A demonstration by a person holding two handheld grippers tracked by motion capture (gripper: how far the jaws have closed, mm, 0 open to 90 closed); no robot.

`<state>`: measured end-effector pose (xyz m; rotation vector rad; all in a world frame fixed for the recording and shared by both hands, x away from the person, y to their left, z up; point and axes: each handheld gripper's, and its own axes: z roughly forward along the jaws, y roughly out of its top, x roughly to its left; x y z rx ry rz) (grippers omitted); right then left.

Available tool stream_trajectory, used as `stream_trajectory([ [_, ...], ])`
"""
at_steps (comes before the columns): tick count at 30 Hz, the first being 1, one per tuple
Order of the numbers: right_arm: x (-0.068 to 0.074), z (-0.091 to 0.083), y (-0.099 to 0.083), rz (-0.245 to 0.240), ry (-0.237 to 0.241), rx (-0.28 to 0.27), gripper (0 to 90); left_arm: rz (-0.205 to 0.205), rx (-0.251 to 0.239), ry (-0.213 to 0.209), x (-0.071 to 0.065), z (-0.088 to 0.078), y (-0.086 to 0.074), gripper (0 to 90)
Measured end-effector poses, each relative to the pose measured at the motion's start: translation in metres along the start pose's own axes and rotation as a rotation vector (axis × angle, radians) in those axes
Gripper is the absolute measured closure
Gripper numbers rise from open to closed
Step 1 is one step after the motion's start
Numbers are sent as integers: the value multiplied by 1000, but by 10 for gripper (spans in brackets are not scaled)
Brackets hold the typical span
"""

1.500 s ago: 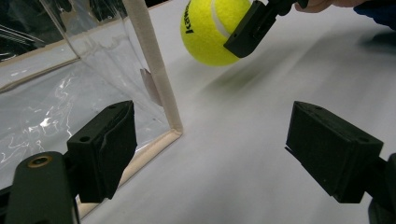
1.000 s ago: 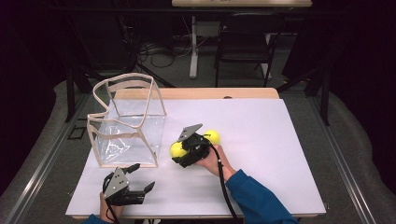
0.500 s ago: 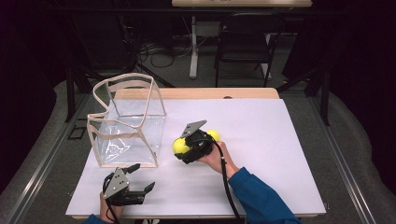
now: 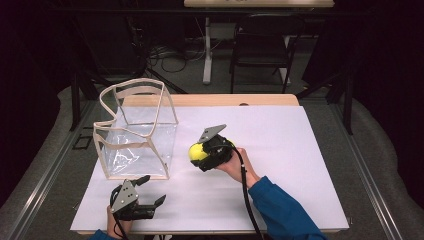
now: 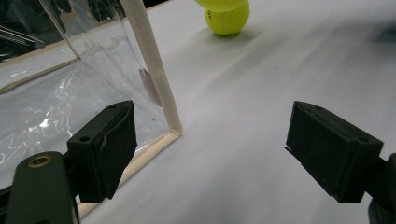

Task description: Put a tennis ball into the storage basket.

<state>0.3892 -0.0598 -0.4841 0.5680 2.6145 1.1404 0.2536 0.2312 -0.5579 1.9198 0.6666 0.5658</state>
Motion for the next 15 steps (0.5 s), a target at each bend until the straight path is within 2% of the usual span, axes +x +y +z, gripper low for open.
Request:
stream_trajectory([
  [15,-7,-7,2,3,-17,4,261,1,0,1,0,0,0,160],
])
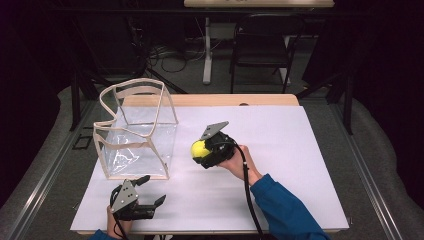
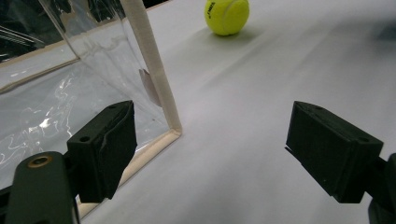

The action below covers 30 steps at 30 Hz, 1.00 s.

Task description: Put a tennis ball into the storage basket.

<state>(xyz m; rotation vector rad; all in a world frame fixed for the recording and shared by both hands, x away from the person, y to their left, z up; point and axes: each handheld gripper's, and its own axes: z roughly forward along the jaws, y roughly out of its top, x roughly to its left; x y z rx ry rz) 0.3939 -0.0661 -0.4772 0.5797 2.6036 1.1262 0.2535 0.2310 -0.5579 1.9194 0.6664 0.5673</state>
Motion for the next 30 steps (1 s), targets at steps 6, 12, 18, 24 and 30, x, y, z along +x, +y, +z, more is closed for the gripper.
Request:
stream_trajectory([
  [6,-2,-4,1,-2,-5,3,262,3,1,-3,0,1,0,160],
  [12,-5,-6,4,-1,-14,8,262,5,0,-4,0,0,0,160],
  [18,-6,-8,7,-1,-18,12,262,1,0,-1,0,0,0,160],
  [24,-10,-13,12,-3,-28,14,262,4,0,-3,0,1,0,160],
  [30,-14,-15,16,0,-30,15,262,5,-1,-2,0,0,0,160],
])
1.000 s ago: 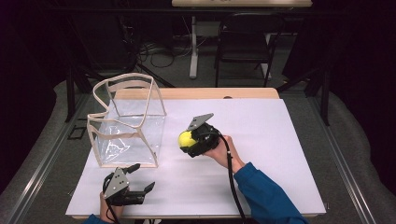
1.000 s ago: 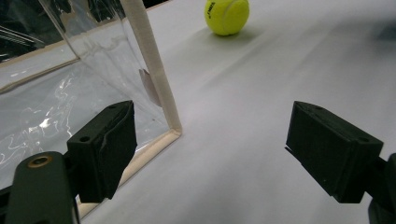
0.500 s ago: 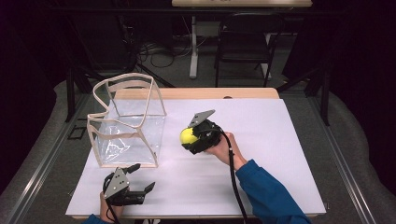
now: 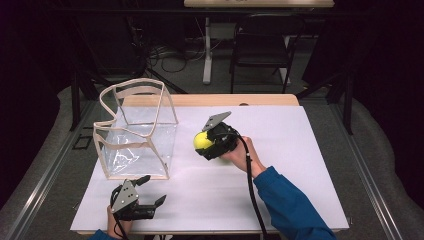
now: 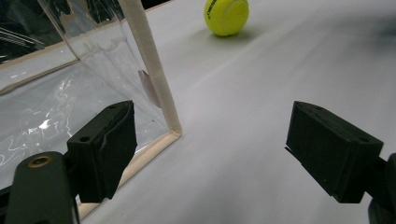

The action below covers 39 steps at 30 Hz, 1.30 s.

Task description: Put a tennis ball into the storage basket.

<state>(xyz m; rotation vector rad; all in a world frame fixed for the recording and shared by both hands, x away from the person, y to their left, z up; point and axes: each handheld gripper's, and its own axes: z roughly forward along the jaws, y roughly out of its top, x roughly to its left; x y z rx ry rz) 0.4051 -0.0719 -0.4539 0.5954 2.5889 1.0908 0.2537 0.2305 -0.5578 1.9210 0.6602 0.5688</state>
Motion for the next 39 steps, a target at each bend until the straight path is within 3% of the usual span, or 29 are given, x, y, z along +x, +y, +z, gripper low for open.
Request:
stream_trajectory([
  [39,-11,-9,22,-18,-18,9,263,3,1,-4,-1,1,0,160],
])
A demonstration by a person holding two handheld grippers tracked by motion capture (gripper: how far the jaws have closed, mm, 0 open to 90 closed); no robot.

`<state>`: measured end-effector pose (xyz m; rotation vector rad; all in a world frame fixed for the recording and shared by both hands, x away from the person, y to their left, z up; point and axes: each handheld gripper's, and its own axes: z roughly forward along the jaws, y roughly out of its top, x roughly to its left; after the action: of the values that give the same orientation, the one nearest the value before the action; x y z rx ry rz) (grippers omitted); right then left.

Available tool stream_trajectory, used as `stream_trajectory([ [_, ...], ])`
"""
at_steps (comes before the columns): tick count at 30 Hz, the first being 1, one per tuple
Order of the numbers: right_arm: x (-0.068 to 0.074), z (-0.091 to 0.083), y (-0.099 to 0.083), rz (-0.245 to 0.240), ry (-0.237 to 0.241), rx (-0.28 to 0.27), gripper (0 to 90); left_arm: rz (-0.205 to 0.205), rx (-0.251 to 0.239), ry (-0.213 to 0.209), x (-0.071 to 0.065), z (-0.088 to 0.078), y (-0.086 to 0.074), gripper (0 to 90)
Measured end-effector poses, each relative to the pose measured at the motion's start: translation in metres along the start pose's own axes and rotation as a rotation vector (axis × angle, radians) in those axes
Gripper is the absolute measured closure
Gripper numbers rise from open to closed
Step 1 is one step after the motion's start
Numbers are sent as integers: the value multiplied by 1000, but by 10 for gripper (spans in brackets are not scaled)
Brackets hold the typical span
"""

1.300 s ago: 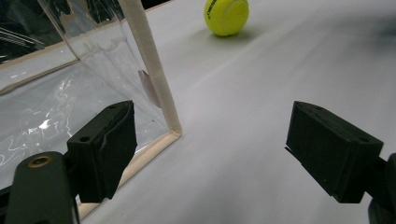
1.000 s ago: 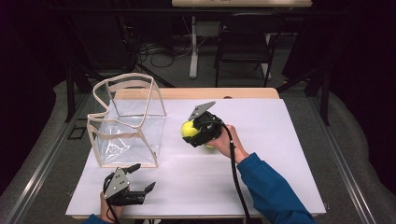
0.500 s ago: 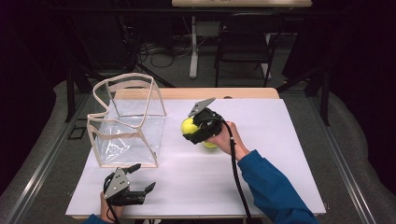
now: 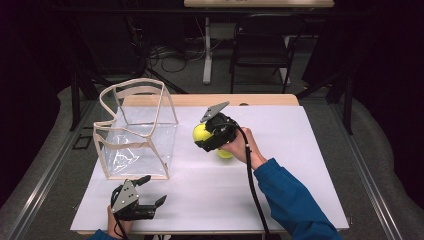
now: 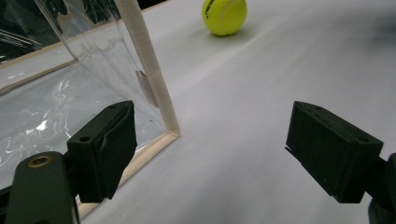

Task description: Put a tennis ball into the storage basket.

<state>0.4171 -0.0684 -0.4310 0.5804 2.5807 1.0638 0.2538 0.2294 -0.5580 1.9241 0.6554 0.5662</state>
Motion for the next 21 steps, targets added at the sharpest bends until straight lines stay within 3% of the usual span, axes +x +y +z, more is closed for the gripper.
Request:
stream_trajectory([
  [21,-9,-6,15,-3,-15,-19,264,-1,1,-2,0,1,0,160],
])
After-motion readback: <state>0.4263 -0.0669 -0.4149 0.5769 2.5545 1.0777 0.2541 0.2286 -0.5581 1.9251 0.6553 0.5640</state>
